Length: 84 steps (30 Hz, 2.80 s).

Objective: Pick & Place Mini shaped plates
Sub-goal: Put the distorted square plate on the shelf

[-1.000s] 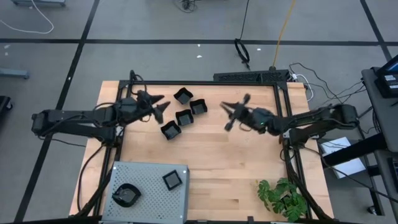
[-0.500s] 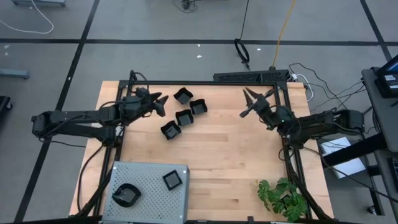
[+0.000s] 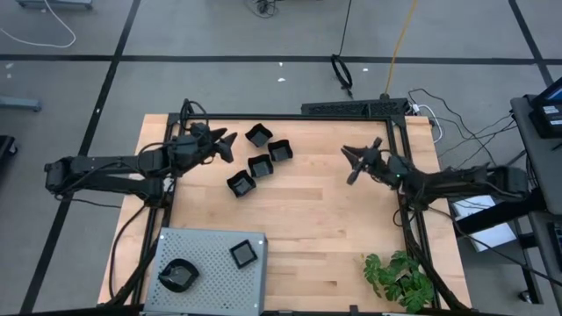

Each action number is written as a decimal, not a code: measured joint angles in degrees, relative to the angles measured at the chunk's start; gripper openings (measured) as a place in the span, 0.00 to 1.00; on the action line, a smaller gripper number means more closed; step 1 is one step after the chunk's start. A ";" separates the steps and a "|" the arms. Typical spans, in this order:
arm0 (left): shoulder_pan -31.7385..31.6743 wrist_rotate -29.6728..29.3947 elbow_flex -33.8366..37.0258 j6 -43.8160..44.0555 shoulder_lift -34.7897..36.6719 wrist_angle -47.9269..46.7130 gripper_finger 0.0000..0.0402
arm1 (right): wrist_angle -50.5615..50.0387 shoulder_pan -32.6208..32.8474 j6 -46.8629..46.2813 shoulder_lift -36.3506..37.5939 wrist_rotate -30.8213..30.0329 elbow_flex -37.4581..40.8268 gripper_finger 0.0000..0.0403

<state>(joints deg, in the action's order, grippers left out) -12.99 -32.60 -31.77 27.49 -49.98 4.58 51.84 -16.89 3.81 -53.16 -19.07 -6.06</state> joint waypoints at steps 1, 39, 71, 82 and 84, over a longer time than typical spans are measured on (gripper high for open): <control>0.00 0.30 0.00 0.07 0.00 -0.03 0.56 | -0.99 0.10 -1.17 1.74 -0.14 0.50 0.09; -0.22 26.58 -15.72 6.45 -30.44 -39.49 0.46 | -20.86 1.60 -4.22 29.43 1.20 5.18 0.05; 0.00 23.92 -15.82 1.16 -38.16 -40.96 0.02 | -20.86 1.61 -4.22 29.43 1.22 5.20 0.04; 0.16 28.21 -18.85 5.42 -22.51 -49.21 0.02 | -20.84 1.62 -4.23 29.43 1.21 5.20 0.04; 0.59 28.50 -20.90 6.32 -19.28 -49.95 0.01 | -20.86 1.62 -4.22 29.41 1.22 5.20 0.04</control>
<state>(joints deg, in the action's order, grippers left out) -12.41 -4.10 -52.67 33.80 -69.26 -45.37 30.98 -15.27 -0.40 -23.75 -17.85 -0.86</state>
